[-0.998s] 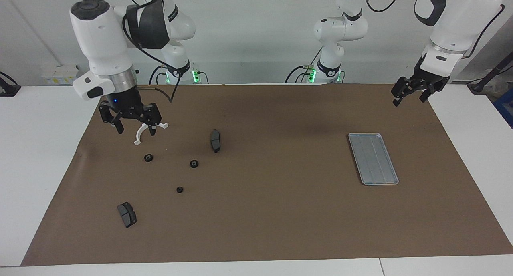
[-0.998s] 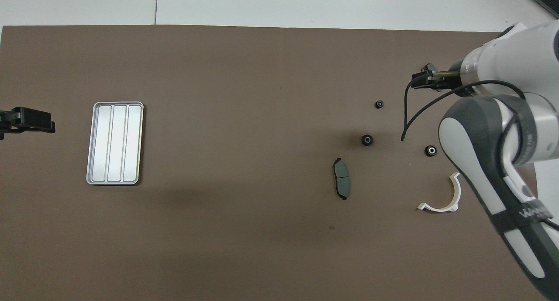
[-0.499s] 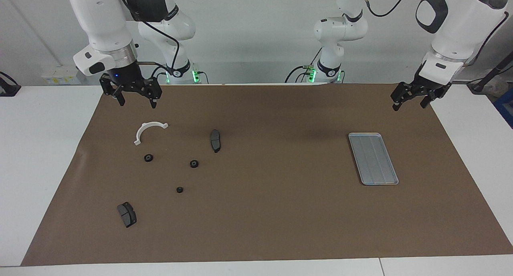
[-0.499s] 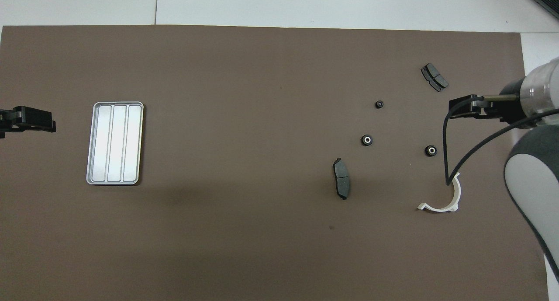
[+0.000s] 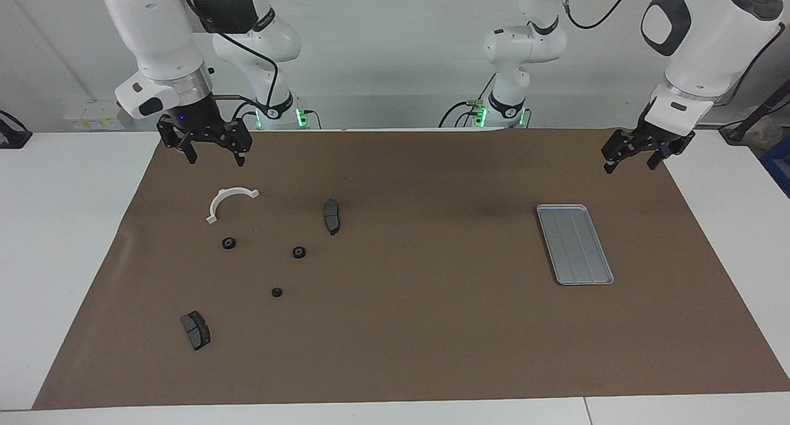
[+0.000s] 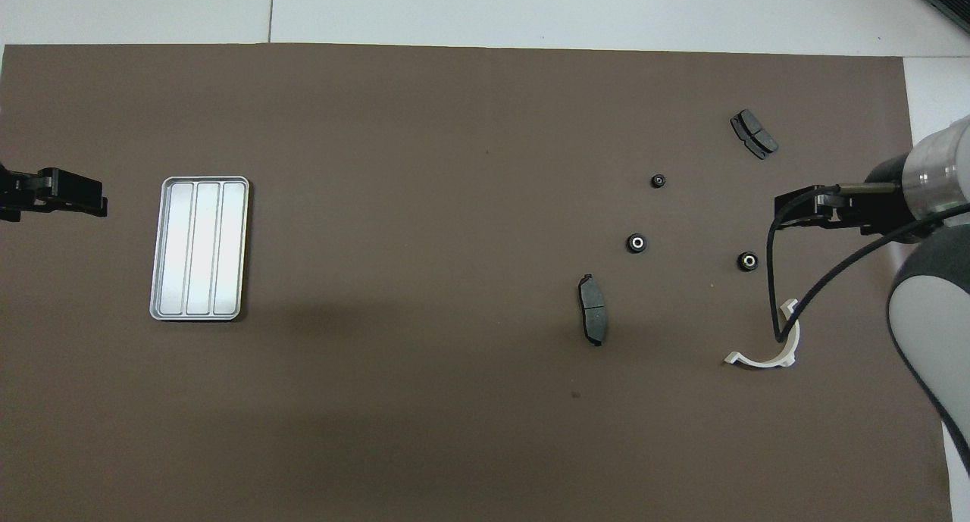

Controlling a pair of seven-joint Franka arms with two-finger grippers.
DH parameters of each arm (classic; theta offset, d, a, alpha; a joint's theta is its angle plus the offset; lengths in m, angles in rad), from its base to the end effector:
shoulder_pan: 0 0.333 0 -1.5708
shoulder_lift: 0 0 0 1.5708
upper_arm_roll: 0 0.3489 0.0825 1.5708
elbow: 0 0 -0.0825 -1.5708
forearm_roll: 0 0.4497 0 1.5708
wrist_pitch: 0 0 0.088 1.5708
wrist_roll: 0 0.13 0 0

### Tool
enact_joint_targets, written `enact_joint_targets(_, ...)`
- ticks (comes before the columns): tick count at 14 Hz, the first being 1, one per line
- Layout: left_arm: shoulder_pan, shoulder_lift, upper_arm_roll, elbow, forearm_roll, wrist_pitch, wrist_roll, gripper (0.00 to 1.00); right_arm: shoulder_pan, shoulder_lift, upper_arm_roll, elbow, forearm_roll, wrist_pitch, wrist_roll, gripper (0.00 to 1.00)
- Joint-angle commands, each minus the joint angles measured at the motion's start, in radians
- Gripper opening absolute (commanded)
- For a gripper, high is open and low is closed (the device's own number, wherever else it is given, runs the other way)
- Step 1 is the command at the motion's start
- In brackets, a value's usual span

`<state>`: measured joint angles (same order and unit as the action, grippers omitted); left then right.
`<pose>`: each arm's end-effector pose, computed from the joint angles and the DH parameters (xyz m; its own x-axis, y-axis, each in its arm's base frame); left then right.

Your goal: Place bearing gear from tray to pile

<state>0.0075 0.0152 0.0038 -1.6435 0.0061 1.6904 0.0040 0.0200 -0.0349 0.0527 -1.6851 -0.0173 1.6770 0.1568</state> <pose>0.6350 0.0079 0.5962 0.9995 0.0066 0.0317 0.0068 -1.0000 -0.0063 0.6151 0.0432 0.6035 0.9962 -0.0822 0.0294 -0.0826 -0.9965 0.0147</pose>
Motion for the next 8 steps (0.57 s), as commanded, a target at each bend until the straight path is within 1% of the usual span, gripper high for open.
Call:
enact_joint_targets(1,0.006,0.005,0.005,0.021,-0.046,-0.026,-0.019,1.00,-0.014,-0.017,0.007,-0.018,0.028,-0.013,-0.014,1.00)
enact_joint_targets(4,0.002,0.003,0.005,0.021,-0.057,-0.025,-0.145,1.00,-0.014,-0.019,0.007,-0.021,0.028,-0.008,-0.010,1.00)
enact_joint_targets(8,-0.001,0.000,0.007,0.021,-0.057,-0.028,-0.137,1.00,-0.012,-0.020,0.007,-0.025,0.023,-0.013,-0.006,1.00)
